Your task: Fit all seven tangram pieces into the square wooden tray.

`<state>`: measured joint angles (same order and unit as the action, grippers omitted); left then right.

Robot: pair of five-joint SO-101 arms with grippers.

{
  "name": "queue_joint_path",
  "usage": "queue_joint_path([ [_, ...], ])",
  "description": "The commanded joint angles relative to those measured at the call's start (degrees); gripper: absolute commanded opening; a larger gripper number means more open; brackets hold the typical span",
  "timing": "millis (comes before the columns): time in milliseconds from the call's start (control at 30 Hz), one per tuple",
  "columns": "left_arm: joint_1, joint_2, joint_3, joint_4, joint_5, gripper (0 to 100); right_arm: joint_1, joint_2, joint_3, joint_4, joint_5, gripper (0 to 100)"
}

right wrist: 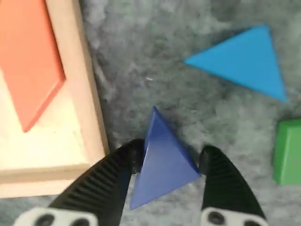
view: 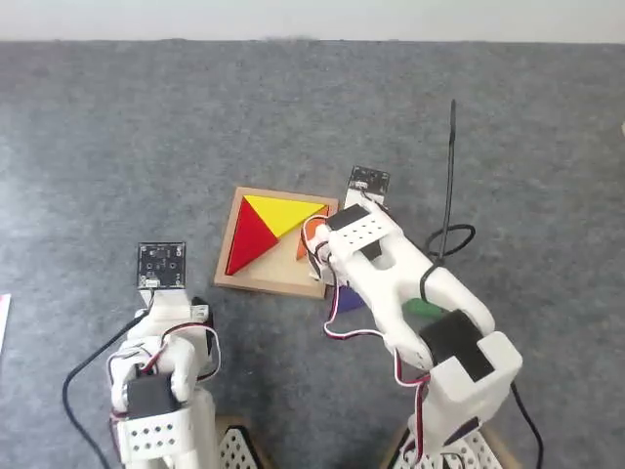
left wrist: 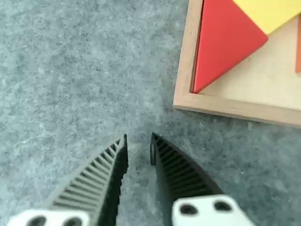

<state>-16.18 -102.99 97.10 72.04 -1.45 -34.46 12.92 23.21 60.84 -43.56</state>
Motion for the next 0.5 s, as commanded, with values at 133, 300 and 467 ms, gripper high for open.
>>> queue_joint_path([
  [133, 0.26, -1.14, -0.66, 0.26, 0.00, 8, 0.04, -0.66, -0.53, 1.01, 1.85, 16.6],
  [300, 0.26, -1.14, -0.66, 0.26, 0.00, 8, -0.40, -9.45, -1.23, 7.96, 3.25, 22.8],
  [467, 0.26, -1.14, -0.66, 0.26, 0.00, 8, -0.22, -17.80, 0.88, 9.10, 2.99, 25.7],
])
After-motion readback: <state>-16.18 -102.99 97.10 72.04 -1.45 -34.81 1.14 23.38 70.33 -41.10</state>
